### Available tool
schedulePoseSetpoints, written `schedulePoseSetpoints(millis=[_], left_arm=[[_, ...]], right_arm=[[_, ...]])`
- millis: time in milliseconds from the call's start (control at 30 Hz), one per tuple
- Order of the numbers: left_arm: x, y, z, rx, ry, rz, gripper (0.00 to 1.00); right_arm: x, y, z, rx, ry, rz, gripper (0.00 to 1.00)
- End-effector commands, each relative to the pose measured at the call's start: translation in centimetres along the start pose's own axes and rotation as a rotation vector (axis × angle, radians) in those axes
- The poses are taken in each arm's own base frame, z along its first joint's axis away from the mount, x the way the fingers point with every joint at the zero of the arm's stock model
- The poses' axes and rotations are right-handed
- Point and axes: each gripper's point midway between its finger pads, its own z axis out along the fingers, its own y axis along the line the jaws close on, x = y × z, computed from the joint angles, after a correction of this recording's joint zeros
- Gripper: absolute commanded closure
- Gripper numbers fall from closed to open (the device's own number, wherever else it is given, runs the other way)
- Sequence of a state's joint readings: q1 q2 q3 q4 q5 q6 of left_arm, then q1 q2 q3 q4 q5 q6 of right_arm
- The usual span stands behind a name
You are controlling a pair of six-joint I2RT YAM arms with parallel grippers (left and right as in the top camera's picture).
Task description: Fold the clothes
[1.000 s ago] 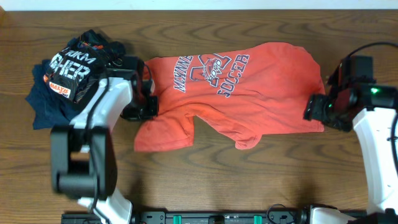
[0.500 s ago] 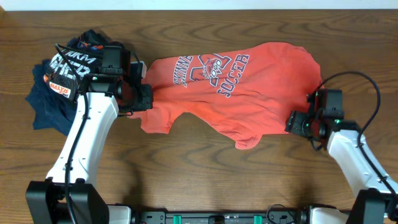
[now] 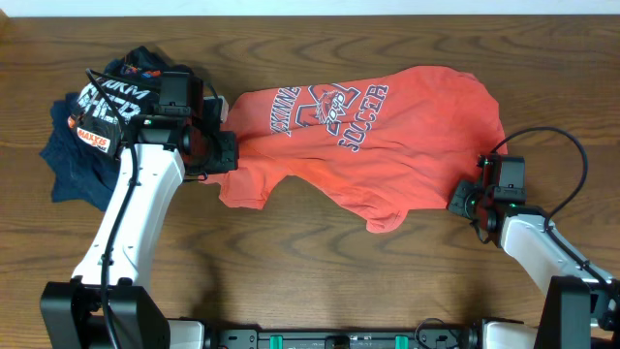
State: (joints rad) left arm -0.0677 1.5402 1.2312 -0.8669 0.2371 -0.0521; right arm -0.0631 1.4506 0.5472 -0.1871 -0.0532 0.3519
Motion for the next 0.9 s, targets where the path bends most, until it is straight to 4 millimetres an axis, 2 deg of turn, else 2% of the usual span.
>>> schedulePoseSetpoints(millis=[0,133,300,400,467,533,667,767,867], left_arm=[[0.0,0.2,0.0,0.0,0.004,-0.012,0.94],[0.2,0.2,0.0,-0.001,0.01,-0.013,0.94],[0.2,0.2,0.0,-0.001,0.013,-0.013,0.94],[0.3,0.2,0.0,-0.001,0.014,-0.013,0.94],[0.2,0.2,0.0,-0.001,0.013,-0.013,0.94],[0.3,0.2,0.0,-0.001,0.014,-0.013,0.94],[0.3,0.2,0.0,-0.001,0.014,-0.013,0.94],[0.3,0.2,0.0,-0.001,0.014,-0.013,0.94],[0.3,0.2,0.0,-0.001,0.014,-0.013,0.94]], right_arm=[[-0.1,-0.1,0.1,0.009,-0.01,0.011,0.99],[-0.6,-0.1,-0.8,0.022,-0.006,0.012,0.99],[-3.3,0.5,-4.7,0.033,-0.046,0.018,0.98],[-3.6,-1.1,-6.2,0.127,-0.069,0.101,0.7],[-2.7,-3.0,-6.5,0.233,-0.061,0.179,0.65],[-1.7,-4.7,-6.3,0.315,-0.054,0.244,0.6],[0.1,-6.0,-4.6,0.354,-0.026,0.306,0.59],[0.7,-6.3,-3.3,0.358,-0.017,0.318,0.59],[0.3,-6.2,-2.0,0.346,-0.023,0.319,0.59]])
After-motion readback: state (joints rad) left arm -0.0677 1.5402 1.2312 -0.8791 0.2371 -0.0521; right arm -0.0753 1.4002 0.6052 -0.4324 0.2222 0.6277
